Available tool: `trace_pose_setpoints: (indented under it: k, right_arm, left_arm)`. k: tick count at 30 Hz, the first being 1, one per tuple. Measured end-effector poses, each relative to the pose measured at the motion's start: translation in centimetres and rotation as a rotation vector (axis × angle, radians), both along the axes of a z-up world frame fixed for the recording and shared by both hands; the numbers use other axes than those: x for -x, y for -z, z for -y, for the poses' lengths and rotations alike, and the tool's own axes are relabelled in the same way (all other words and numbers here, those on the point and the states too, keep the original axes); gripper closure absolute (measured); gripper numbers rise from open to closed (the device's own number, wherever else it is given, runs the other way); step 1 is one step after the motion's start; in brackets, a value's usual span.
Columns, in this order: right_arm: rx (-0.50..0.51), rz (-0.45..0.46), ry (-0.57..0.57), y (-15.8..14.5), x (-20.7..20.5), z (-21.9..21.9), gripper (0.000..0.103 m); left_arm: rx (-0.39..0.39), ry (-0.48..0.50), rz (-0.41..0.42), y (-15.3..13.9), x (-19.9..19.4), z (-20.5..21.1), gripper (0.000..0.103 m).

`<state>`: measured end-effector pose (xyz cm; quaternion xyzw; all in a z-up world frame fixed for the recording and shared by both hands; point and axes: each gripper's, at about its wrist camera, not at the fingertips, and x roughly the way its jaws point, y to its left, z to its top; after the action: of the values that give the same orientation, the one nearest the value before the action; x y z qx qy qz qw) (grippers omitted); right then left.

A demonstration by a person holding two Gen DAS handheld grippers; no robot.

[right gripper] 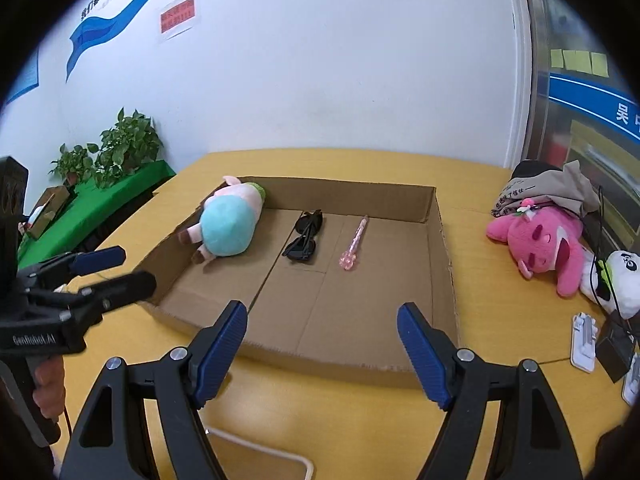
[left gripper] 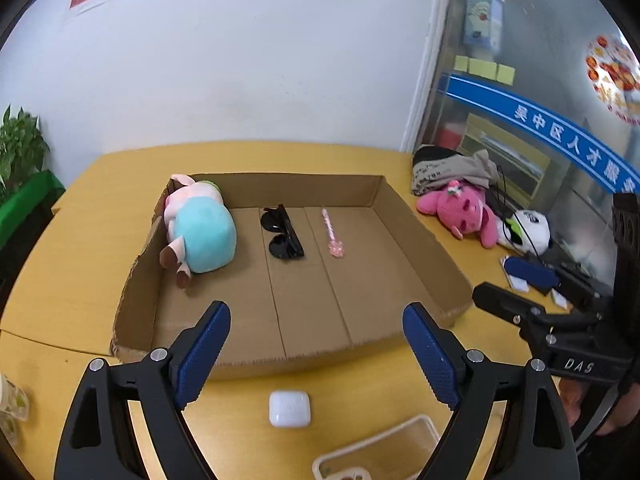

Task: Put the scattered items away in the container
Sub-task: 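Lower the pink pen into the box and open the right gripper, then move the left gripper over the clear phone case and open around it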

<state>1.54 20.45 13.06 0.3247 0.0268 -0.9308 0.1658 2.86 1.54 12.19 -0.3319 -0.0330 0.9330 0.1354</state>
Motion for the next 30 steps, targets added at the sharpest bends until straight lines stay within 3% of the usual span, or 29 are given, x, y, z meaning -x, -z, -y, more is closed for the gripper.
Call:
trace_pose_setpoints:
  k: [11, 30]
  right_arm:
    - [-0.02, -0.005, 0.006, 0.1, -1.9, -0.7, 0.025]
    - [-0.013, 0.014, -0.024, 1.0, -3.2, -0.3, 0.025]
  left_arm:
    - [-0.038, -0.009, -0.007, -0.2, -3.3, -0.2, 0.012]
    - [-0.018, 0.007, 0.01, 0.5, -4.2, -1.0, 0.012]
